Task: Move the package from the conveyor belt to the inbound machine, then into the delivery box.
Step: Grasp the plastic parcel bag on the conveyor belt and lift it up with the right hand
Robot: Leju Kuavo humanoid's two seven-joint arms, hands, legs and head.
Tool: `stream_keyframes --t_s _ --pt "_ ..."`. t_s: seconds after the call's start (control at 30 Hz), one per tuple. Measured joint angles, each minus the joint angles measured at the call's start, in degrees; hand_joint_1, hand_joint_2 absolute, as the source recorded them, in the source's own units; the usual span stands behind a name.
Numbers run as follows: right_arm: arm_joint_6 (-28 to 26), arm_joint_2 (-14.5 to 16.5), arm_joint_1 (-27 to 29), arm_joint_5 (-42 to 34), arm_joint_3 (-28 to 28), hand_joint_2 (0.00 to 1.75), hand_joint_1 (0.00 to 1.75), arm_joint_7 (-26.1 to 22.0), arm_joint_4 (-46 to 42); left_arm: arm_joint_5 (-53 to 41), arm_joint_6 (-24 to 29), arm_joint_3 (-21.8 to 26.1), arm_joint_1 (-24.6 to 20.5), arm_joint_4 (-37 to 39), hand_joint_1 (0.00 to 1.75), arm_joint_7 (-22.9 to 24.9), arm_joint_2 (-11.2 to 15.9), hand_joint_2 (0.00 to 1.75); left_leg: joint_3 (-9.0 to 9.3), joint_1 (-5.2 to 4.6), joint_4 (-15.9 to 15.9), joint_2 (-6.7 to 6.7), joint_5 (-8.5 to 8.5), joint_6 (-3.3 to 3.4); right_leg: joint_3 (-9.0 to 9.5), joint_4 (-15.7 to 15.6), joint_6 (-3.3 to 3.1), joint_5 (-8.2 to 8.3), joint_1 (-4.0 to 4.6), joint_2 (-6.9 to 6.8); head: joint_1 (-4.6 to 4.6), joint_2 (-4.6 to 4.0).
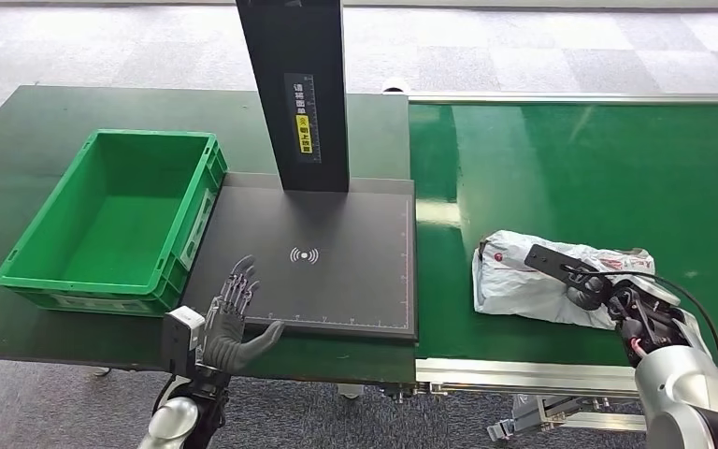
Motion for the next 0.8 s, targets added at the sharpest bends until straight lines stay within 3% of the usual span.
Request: stream_keyframes --t_s 0.3,0.47,0.6,0.8 --pt "-2.8 1.09 -1.41 -0.9 1.25 1.75 1.75 -4.17 -0.55 -0.1 0.08 0.66 1.45 -2.22 0.0 0.02 0.43 1.75 -0.01 0.0 0.0 -0.03 0.0 0.0 0.0 0.0 0.0 0.0 -0.01 -0.02 -0.01 0.0" --pt "-8.11 1.98 -2.13 -3.31 1.25 1.75 1.75 -7.14 -1.34 -0.15 0.43 1.39 2.4 -3.72 0.0 -0.01 0.48 1.75 -0.01 0.0 0.0 -0.02 0.0 0.0 -0.01 0.0 0.0 0.0 0.0 -0.01 -0.01 0.0" --pt "-16.03 3.28 -2.45 -6.73 1.25 1.75 1.75 -11.75 -2.98 -0.42 0.76 2.3 3.94 -6.02 0.0 -0.21 0.31 1.75 0.0 0.0 0.0 -0.01 0.0 0.0 -0.02 0.0 0.0 0.0 0.0 -0.01 0.0 0.0" --pt "-32.88 5.54 -0.57 -14.36 1.1 1.75 1.75 -21.62 -10.15 -0.96 1.91 3.58 5.23 -8.45 0.0 -2.35 -0.26 1.75 0.0 0.0 0.0 -0.02 0.01 -0.01 -0.04 0.0 0.0 -0.01 0.0 -0.02 0.01 0.0"
